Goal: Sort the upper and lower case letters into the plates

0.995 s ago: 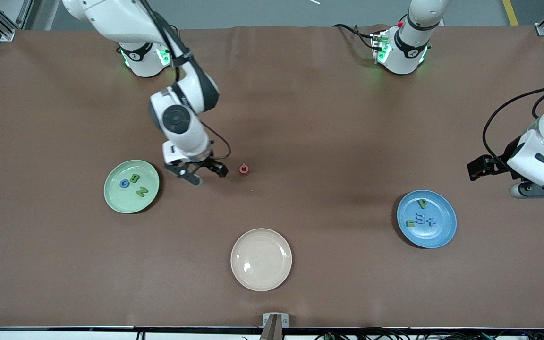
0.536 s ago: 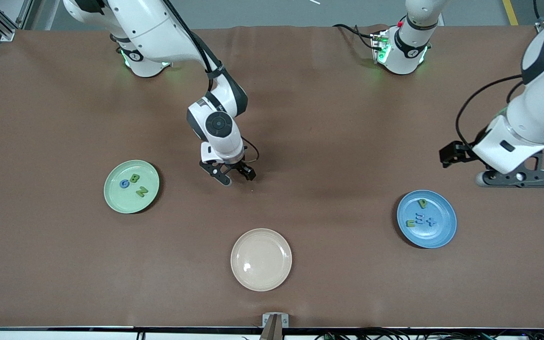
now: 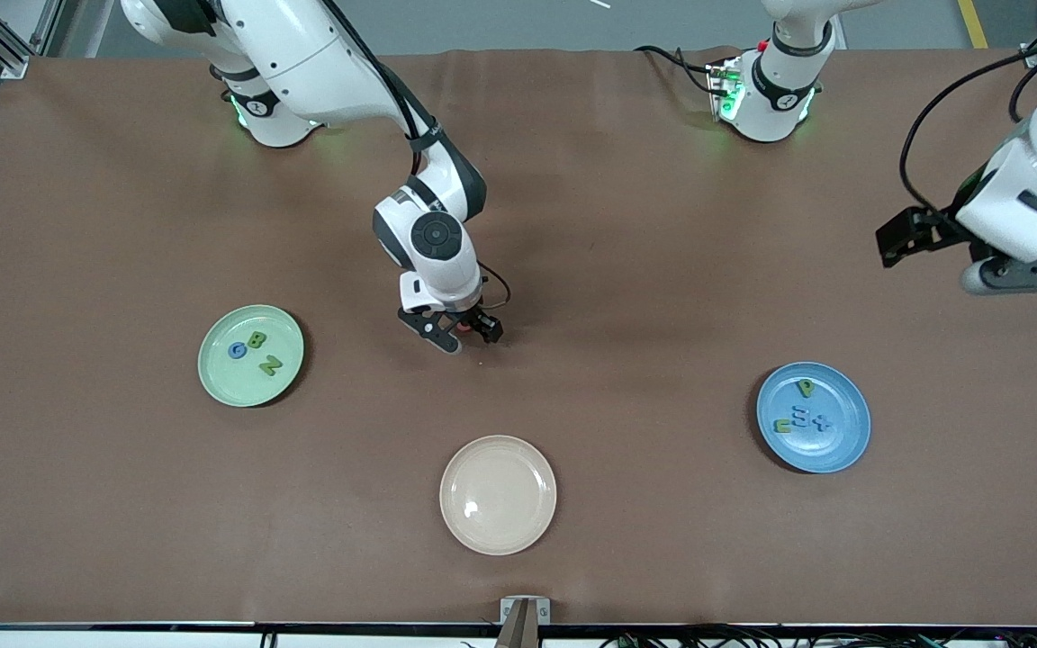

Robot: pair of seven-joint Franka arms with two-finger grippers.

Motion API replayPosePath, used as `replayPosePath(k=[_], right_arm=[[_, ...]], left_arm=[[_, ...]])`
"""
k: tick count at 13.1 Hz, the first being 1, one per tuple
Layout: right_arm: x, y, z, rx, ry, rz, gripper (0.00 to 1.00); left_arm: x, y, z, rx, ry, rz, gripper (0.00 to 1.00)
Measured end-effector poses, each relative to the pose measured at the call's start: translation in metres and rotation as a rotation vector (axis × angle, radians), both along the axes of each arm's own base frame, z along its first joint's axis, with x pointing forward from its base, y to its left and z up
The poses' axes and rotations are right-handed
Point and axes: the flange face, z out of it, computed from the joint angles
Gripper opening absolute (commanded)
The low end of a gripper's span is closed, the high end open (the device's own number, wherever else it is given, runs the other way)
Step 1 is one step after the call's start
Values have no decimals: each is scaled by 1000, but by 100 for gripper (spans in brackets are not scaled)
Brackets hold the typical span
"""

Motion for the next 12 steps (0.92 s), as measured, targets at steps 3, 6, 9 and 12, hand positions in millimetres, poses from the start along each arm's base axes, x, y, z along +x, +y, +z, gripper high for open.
replayPosePath(k=[3, 6, 9, 12], right_arm=[[-4, 4, 0, -5, 4, 42, 65], [-2, 5, 3, -3, -1, 66, 35], [-1, 5, 6, -5, -1, 65, 1], [1, 2, 7, -13, 6, 61, 0]], left_arm=[[-18, 20, 5, -49, 15, 19, 100], [-44, 23, 6, -53, -2, 29, 100], [-61, 25, 11, -55, -11, 35, 100], [-65, 21, 13, -56, -30, 29, 100]])
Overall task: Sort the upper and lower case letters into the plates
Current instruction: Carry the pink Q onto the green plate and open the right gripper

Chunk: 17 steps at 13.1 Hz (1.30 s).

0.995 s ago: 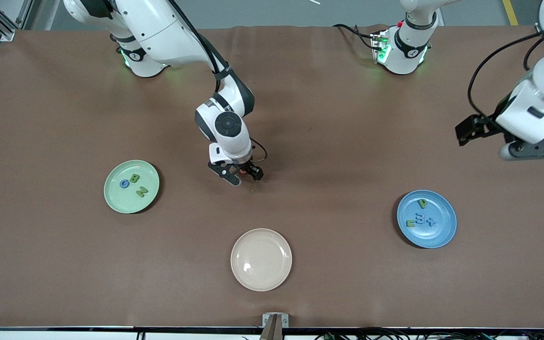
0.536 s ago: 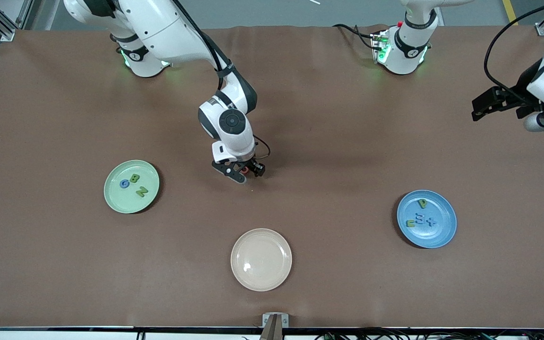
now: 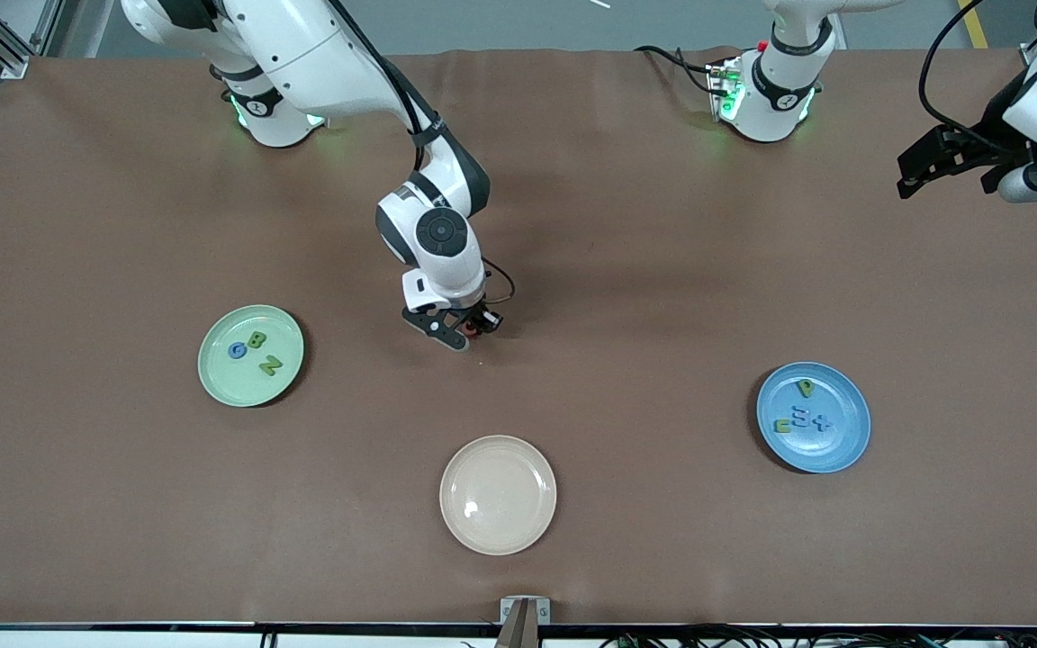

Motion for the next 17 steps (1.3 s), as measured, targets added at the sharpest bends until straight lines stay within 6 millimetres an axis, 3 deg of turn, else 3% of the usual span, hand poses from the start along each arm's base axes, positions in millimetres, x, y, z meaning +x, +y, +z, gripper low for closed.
replayPosePath(k=[3, 5, 7, 11, 13, 15, 17], right_arm=[[16, -23, 8, -28, 18, 12, 0], [42, -70, 31, -33, 26, 62, 0], [61, -146, 46, -37, 42, 137, 0], [86, -334, 58, -25, 72, 308, 0], [91, -400, 59, -16, 70, 367, 0], [92, -434, 56, -16, 54, 401, 0], [92, -439, 49, -16, 48, 412, 0]], left_arm=[[0, 0, 0, -1, -2, -1, 100], [-1, 0, 1, -1, -3, -1, 100], [-1, 0, 3, -1, -7, 0, 100], [-2, 2, 3, -1, -6, 3, 100], [-2, 2, 3, -1, -5, 4, 100], [-2, 2, 3, -1, -5, 4, 100], [-2, 2, 3, -1, -4, 4, 100]])
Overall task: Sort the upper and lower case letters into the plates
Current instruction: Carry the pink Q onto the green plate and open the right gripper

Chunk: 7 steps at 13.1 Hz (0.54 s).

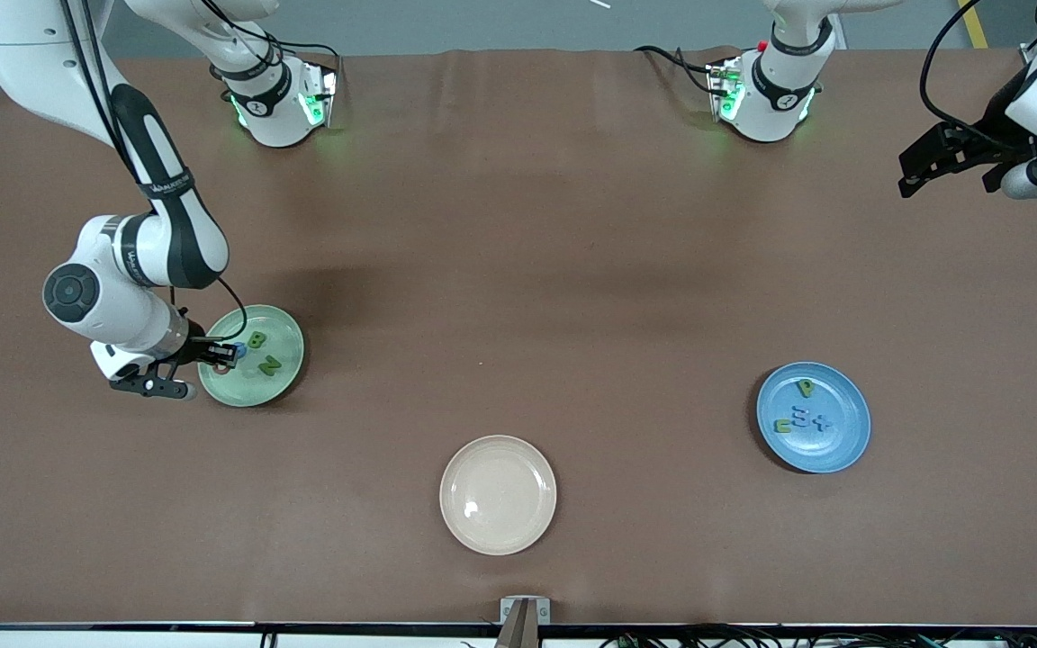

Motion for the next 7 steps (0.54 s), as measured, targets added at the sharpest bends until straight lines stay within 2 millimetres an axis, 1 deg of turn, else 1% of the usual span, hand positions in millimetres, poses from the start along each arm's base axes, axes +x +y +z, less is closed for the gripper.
replayPosePath(k=[3, 7], right_arm=[[5, 7, -13, 3, 3, 11, 1], [12, 7, -25, 2, 6, 12, 3]], left_arm=[[0, 3, 0, 0, 1, 6, 100], [0, 10, -2, 0, 9, 20, 100]])
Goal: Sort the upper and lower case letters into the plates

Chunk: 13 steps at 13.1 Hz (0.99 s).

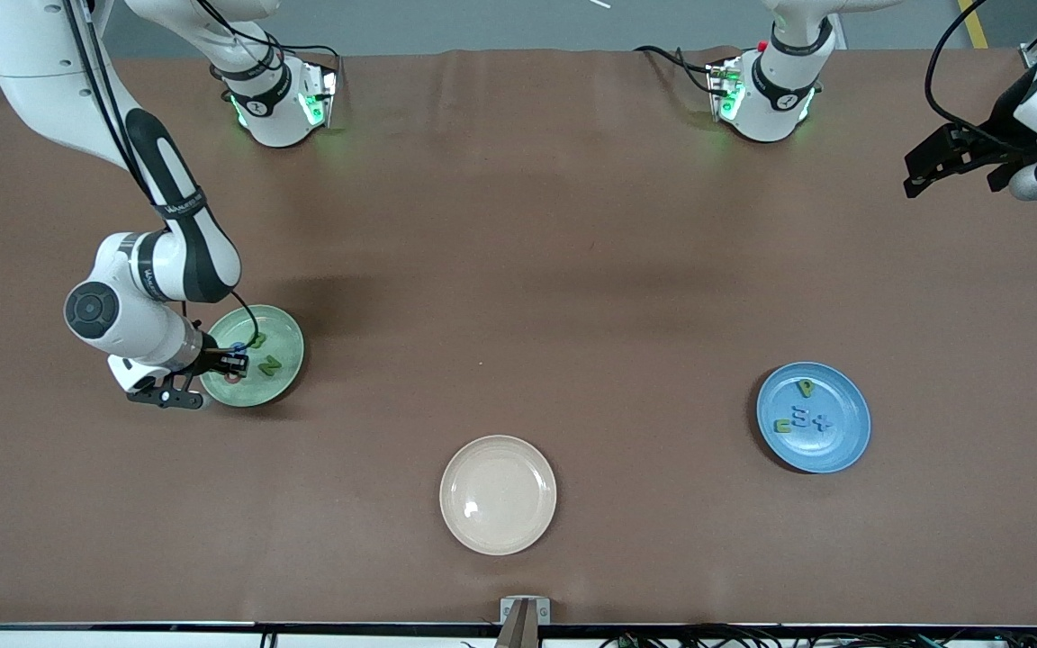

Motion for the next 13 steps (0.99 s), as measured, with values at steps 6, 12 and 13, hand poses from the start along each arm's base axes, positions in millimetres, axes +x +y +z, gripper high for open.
replayPosePath(k=[6, 12, 13], right_arm=[[3, 0, -12, -1, 3, 0, 100], [16, 9, 27, 5, 32, 2, 100], [18, 11, 51, 7, 45, 4, 100]], left_arm=[[1, 7, -1, 0, 2, 14, 100], [3, 9, 1, -1, -17, 17, 100], [3, 9, 1, -1, -17, 17, 100]])
